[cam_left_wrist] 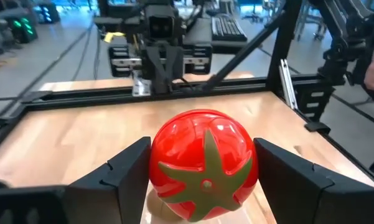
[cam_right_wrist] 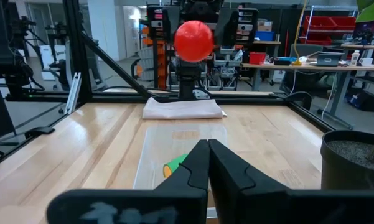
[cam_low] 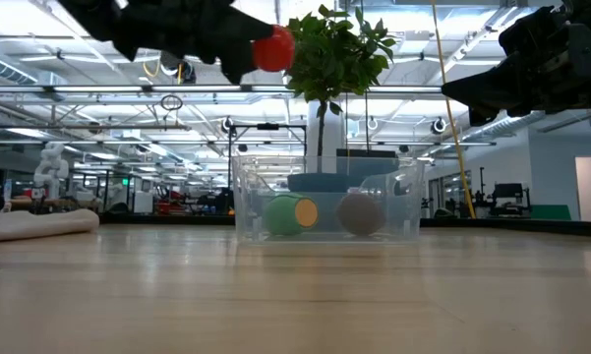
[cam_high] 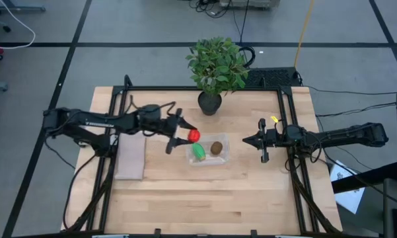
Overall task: Pick and placing Produce into tupperware
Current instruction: Put the red tomato into the transparent bin
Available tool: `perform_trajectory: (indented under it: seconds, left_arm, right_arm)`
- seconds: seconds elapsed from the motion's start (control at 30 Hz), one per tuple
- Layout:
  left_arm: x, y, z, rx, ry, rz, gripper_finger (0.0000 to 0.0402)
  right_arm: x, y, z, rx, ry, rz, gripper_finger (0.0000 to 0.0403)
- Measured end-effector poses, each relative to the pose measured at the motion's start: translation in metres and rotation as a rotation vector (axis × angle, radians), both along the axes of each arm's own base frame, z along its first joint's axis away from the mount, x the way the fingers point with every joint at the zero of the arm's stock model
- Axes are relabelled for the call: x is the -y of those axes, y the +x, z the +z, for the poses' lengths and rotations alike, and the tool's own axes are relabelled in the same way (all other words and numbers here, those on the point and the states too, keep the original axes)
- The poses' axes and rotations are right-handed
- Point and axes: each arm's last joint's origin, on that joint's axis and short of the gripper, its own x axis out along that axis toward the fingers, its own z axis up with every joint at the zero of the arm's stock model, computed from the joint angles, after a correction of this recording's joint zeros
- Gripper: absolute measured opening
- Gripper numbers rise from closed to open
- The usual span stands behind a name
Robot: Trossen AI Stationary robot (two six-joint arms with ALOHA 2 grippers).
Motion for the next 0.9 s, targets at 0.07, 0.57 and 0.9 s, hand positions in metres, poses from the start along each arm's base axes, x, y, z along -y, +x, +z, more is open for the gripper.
perform_trajectory:
  seconds: [0.07,0.57,0.9]
  left_arm:
    - [-0.001,0.01,0.0,-0.031,-0.004,-0.003,0.0253]
    - [-0.004,0.059,-0.011,-0.276,0.045,-0.05,0.0253]
    - [-0.009,0.082,-0.042,-0.385,0.017,-0.094,0.0253]
  right_arm:
    - [0.0,0.0,0.0,0.0,0.0,0.0,0.0]
    - [0.0,0.0,0.0,0.0,0.0,0.0,0.0]
    - [0.0,0.0,-0.001,-0.009,-0.004,0.0,0.0]
